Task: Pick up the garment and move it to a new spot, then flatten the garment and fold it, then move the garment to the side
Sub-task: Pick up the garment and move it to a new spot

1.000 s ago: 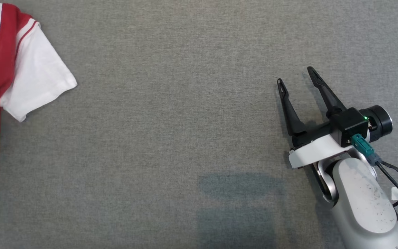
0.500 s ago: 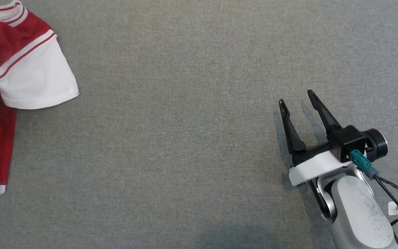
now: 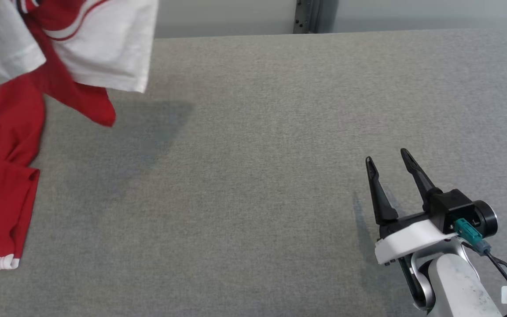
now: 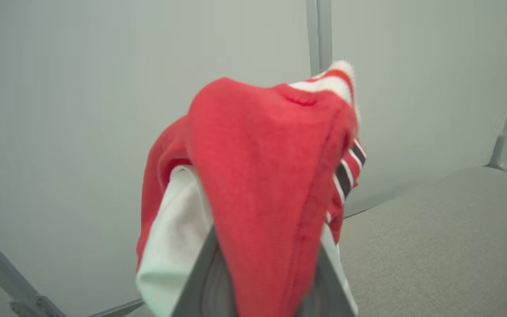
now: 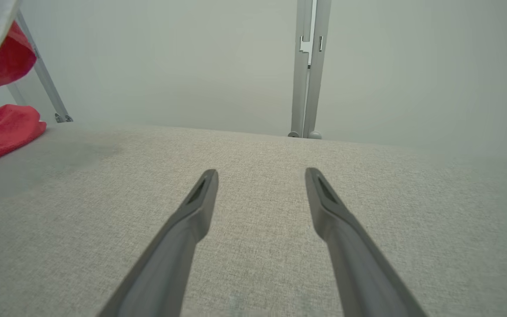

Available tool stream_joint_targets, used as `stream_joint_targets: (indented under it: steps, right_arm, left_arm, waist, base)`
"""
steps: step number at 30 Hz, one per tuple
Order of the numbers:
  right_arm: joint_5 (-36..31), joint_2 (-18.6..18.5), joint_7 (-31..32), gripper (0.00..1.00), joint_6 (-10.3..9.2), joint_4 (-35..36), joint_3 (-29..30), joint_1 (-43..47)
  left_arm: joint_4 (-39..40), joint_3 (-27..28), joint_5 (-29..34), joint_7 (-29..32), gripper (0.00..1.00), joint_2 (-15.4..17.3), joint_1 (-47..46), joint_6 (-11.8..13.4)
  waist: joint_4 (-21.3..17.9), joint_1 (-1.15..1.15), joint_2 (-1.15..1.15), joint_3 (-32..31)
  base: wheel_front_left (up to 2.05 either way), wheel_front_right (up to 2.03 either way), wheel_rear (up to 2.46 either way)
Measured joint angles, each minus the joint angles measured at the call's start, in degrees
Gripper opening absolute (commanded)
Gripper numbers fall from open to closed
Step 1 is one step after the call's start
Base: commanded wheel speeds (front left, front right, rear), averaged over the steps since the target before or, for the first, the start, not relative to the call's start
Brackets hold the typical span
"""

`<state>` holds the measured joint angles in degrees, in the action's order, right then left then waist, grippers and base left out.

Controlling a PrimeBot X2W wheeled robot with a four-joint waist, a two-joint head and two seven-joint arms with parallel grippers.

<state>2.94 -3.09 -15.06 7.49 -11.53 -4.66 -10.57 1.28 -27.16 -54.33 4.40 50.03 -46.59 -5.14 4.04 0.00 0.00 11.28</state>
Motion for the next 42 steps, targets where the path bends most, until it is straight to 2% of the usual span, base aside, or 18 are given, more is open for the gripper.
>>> stream_joint_targets:
  steps: [5,8,13,16,19,25,29,30,31,32,38,42]
  right_arm:
    - [0.51,0.13,0.0,1.0,0.0,0.79,0.45,1.21]
    - [1.42,0.15,0.0,1.0,0.0,1.23,0.19,1.59]
    - [3.14,0.2,0.0,1.0,0.0,1.85,-0.12,2.23]
    - [3.89,0.19,0.0,1.0,0.0,2.09,-0.49,2.82]
    - [4.55,0.18,0.0,1.0,0.0,2.15,-0.96,3.61]
    - [6.01,0.13,0.0,1.0,0.0,2.47,-0.99,5.32]
    - [6.45,0.21,0.0,1.0,0.0,2.44,-1.96,5.57]
    - [6.48,0.2,0.0,1.0,0.0,2.46,-1.91,5.59]
    - [6.53,0.19,0.0,1.0,0.0,2.48,-1.89,5.61]
    - [6.53,0.19,0.0,1.0,0.0,2.46,-1.81,5.62]
    - [4.61,0.23,0.0,1.0,0.0,2.65,-0.93,5.81]
    - [2.71,0.24,0.0,1.0,0.0,3.05,0.65,7.0]
  left_arm:
    - [11.69,-0.97,-4.97,2.87,0.0,-2.0,4.57,3.57]
    - [17.29,-3.31,-5.27,4.14,0.0,-2.98,7.86,5.64]
    - [18.58,-10.18,-2.26,5.26,0.0,-6.99,12.08,7.93]
    - [14.77,-15.34,-1.57,6.71,0.0,-10.32,14.34,7.61]
    - [8.48,-19.85,0.57,8.06,0.0,-12.62,14.74,5.22]
    - [-9.23,-23.32,1.87,6.42,0.0,-18.91,12.22,0.93]
    - [-21.25,-24.27,2.48,2.21,0.0,-22.5,10.9,-0.78]
    - [-23.6,-24.24,2.8,0.59,0.15,-23.39,10.6,-0.92]
    - [-25.61,-24.32,3.72,-1.12,0.47,-24.05,10.14,-0.99]
    - [-27.25,-24.57,4.66,-2.79,1.0,-24.55,9.61,-1.22]
    - [-32.75,-24.29,7.39,-12.7,1.0,-26.15,9.31,-1.21]
    - [-29.2,-21.82,8.87,-17.96,1.0,-25.53,11.46,2.61]
  waist:
    - [-3.7,0.0,0.0,-1.47]
    - [-6.57,0.0,0.0,-1.78]
    - [-12.07,0.0,0.0,-1.55]
    - [-15.49,0.0,0.0,-1.28]
    - [-19.13,0.0,0.0,-0.93]
    - [-25.49,0.0,0.0,0.08]
    - [-28.56,0.0,0.0,0.81]
    - [-29.17,0.0,0.0,0.97]
    - [-29.66,0.0,0.0,1.11]
    - [-30.04,0.0,0.0,1.22]
    - [-29.55,0.0,0.0,0.9]
    - [-27.77,0.0,0.0,-0.08]
  base:
    - [0.0,0.0,0.0]
    - [0.0,0.0,0.0]
    - [0.0,0.0,0.0]
    - [0.0,0.0,0.0]
    - [0.0,0.0,0.0]
    - [0.0,0.0,0.0]
    - [0.0,0.0,0.0]
    - [0.0,0.0,0.0]
    - [0.0,0.0,0.0]
    - [0.0,0.0,0.0]
    - [0.0,0.0,0.0]
    - [0.0,0.0,0.0]
